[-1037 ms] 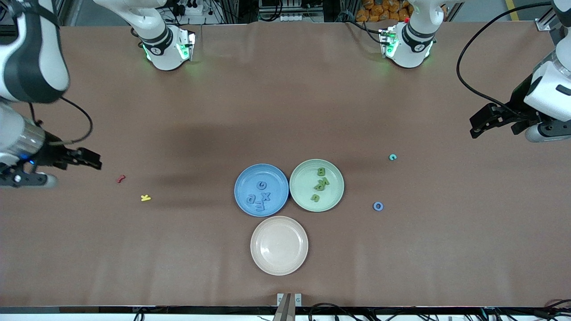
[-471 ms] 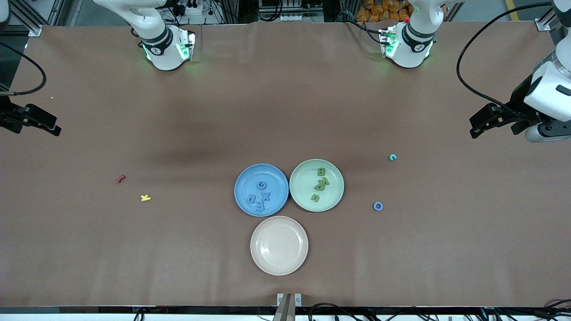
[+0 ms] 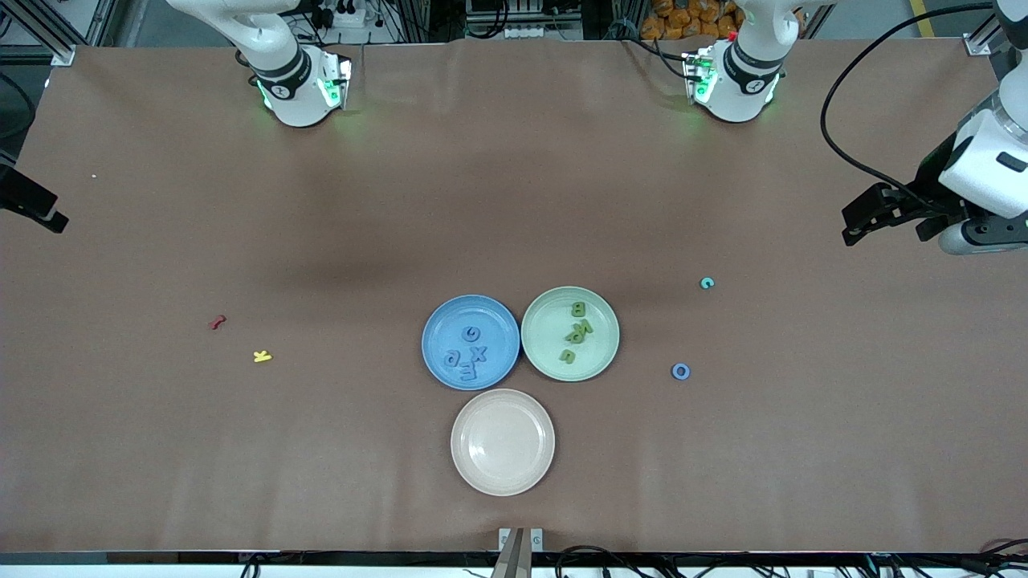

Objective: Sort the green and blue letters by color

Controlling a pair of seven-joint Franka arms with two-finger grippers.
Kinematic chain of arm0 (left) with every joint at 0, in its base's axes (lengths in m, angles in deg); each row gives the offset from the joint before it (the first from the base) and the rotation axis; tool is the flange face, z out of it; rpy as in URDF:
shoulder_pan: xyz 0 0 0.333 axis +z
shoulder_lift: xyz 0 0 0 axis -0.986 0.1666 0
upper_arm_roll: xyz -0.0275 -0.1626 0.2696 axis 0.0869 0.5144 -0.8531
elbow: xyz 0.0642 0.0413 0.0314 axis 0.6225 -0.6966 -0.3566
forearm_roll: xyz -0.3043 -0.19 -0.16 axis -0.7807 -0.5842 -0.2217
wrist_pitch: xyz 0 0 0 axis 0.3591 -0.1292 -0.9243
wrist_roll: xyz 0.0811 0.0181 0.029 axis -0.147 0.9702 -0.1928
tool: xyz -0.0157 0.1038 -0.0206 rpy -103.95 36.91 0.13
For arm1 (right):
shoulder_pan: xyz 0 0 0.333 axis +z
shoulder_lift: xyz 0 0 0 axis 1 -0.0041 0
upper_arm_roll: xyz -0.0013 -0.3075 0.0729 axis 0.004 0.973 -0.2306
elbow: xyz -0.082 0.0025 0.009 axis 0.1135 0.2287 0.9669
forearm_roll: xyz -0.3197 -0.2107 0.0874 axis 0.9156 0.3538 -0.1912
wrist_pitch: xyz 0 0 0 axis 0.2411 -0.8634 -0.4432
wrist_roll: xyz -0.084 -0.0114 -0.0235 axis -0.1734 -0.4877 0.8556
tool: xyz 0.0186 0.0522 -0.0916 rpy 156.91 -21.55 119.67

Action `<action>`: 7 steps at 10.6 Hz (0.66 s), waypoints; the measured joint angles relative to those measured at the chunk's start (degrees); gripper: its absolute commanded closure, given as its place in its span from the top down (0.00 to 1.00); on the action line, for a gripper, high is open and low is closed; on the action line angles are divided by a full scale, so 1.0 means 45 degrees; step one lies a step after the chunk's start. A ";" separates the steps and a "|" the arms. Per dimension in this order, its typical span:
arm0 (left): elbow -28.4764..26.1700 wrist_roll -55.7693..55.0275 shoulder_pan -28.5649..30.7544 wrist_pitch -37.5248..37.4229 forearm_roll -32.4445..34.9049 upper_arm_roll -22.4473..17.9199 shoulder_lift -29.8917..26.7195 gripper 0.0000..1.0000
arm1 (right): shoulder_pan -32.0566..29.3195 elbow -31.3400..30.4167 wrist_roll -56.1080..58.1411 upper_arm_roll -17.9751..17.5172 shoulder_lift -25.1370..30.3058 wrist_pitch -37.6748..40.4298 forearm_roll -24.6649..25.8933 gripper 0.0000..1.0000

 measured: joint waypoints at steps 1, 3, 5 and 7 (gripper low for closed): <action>0.0001 0.0190 0.0013 -0.0009 0.0000 -0.0021 0.0000 1.00 | 0.0004 -0.0010 -0.0018 0.0048 -0.0037 -0.0102 -0.0001 1.00; 0.0002 0.0283 0.0021 -0.0089 0.0000 -0.0047 -0.0002 1.00 | 0.0028 -0.0109 -0.0031 0.0082 -0.0142 -0.0272 -0.0002 1.00; 0.0007 0.0296 0.0022 -0.0215 0.0000 -0.0050 -0.0007 1.00 | 0.0049 -0.0178 -0.0050 0.0088 -0.0158 -0.0312 -0.0002 1.00; 0.0007 0.0298 0.0022 -0.0251 0.0000 -0.0057 -0.0009 1.00 | 0.0049 -0.0177 -0.0053 0.0101 -0.0158 -0.0338 -0.0002 1.00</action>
